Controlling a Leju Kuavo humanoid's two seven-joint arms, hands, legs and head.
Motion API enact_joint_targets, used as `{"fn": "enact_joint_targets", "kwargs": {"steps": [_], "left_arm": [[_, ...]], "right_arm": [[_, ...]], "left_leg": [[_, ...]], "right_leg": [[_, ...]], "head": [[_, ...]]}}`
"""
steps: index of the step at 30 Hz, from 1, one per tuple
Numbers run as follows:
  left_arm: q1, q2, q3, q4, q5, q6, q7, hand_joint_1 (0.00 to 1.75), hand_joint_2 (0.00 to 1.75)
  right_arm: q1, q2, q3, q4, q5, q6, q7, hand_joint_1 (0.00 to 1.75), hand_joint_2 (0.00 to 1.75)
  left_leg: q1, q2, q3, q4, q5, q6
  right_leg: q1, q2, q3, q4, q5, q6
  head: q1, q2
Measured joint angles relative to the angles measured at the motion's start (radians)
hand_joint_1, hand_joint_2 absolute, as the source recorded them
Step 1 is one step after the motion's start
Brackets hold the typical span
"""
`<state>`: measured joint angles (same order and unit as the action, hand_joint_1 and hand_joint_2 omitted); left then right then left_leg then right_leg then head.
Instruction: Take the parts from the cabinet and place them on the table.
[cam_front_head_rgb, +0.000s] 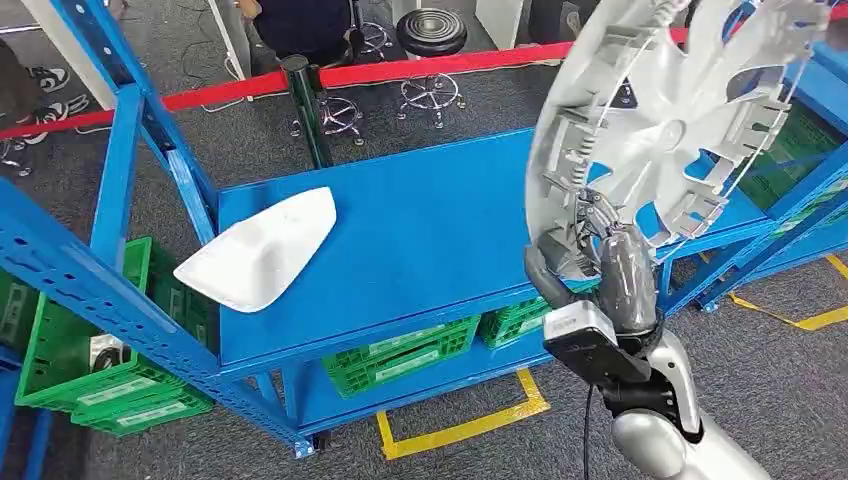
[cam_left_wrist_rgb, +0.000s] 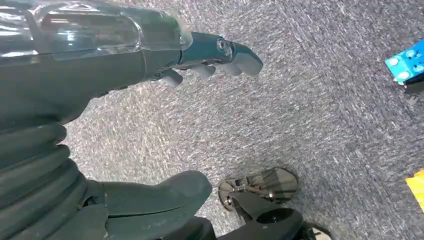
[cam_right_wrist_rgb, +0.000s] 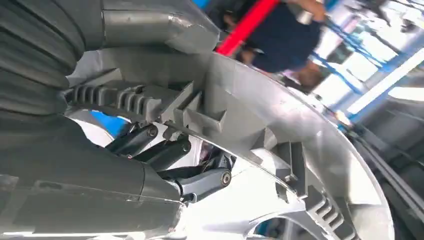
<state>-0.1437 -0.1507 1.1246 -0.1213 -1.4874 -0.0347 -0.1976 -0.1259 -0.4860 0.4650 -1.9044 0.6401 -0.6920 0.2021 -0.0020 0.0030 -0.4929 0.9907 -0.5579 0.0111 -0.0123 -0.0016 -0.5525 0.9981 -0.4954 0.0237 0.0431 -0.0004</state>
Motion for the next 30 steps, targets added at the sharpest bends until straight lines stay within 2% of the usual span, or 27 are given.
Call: {"fn": "enact_joint_targets", "kwargs": {"steps": [6,11,18,22,26,30], "left_arm": [[0.0,0.002,0.006,0.0,-0.007,-0.002,-0.011,0.0,1.75],[-0.001,0.005,0.019,0.0,-0.007,-0.002,-0.012,0.0,1.75],[-0.002,0.007,0.024,0.0,-0.009,-0.002,-0.013,0.0,1.75],[-0.002,0.011,0.026,0.0,-0.017,0.001,-0.015,0.0,1.75],[-0.003,0.027,0.045,0.0,-0.018,0.02,-0.026,0.0,1.75],[-0.007,0.055,0.056,0.0,-0.014,0.036,-0.065,0.0,1.75]], "right_arm": [[0.041,0.055,-0.031,-0.111,0.001,-0.002,-0.085,1.75,1.75],[0.055,0.089,-0.05,-0.178,0.002,-0.003,-0.097,1.75,1.75],[0.071,0.109,-0.057,-0.214,-0.003,-0.008,-0.111,1.75,1.75],[0.096,0.133,-0.057,-0.23,-0.012,-0.008,-0.163,1.75,1.75],[0.127,0.174,-0.056,-0.249,-0.015,-0.008,-0.251,1.75,1.75],[0.148,0.21,-0.053,-0.258,-0.011,-0.008,-0.319,1.75,1.75]], "left_leg": [[0.0,0.0,0.002,0.0,0.0,0.0],[0.0,0.0,0.003,0.0,0.0,0.0],[0.0,-0.001,0.004,0.0,0.0,-0.001],[0.0,-0.002,0.004,0.0,0.0,-0.001],[0.001,-0.003,0.003,0.0,-0.001,-0.001],[0.001,-0.004,0.003,-0.001,-0.001,-0.001]], "right_leg": [[0.0,0.001,0.0,0.0,0.0,0.0],[0.0,0.002,0.0,0.0,0.0,0.0],[0.0,0.002,0.0,0.0,0.0,0.0],[0.0,0.002,0.0,0.0,0.0,0.0],[0.001,0.002,0.0,0.0,0.0,0.0],[0.001,0.002,0.0,0.0,0.0,0.0]], "head": [[0.0,0.0],[0.0,0.0],[0.0,0.0],[0.001,0.0],[0.001,0.0],[0.0,0.0]]}}
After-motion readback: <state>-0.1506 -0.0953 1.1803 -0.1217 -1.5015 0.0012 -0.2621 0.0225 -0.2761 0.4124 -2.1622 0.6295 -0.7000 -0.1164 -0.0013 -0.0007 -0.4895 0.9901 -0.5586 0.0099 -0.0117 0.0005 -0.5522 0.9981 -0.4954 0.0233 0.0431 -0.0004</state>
